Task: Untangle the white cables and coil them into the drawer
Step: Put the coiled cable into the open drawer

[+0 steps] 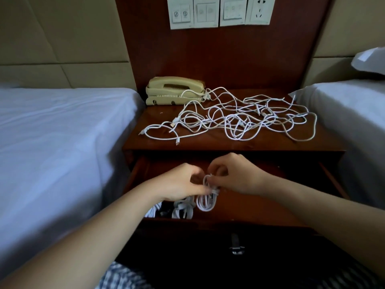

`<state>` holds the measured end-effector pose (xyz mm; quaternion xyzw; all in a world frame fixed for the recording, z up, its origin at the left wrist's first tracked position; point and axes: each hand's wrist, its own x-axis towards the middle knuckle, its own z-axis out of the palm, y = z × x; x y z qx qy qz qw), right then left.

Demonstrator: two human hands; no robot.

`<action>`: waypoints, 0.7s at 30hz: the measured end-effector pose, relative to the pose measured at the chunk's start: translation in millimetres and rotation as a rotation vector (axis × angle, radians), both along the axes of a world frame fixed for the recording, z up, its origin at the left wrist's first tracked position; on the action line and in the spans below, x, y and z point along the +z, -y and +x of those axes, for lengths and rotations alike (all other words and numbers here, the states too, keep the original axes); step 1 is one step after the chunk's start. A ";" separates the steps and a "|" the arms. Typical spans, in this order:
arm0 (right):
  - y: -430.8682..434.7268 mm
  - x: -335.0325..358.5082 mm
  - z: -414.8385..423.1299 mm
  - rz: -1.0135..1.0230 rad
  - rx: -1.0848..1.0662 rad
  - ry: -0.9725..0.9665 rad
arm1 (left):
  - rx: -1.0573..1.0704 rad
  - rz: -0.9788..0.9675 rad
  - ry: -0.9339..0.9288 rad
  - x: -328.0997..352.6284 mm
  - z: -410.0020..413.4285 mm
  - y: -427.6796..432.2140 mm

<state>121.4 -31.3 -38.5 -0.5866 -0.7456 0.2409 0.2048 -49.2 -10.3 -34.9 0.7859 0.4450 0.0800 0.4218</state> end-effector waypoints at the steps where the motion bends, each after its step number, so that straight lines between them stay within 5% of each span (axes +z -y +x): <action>1: -0.4 -4.2 -1.4 -0.038 0.015 0.009 | -0.022 0.039 -0.064 -4.8 -0.5 -0.5; 10: -7.4 -26.3 -10.8 -0.313 0.151 0.038 | -0.137 0.229 -0.463 -19.7 0.7 -1.1; 15: -9.0 -27.8 -10.9 -0.453 0.187 -0.013 | -0.168 0.198 -0.526 -16.0 2.5 -3.0; 21: -14.1 1.8 -7.8 -0.278 0.202 0.171 | -0.197 0.225 -0.514 6.3 6.2 -21.6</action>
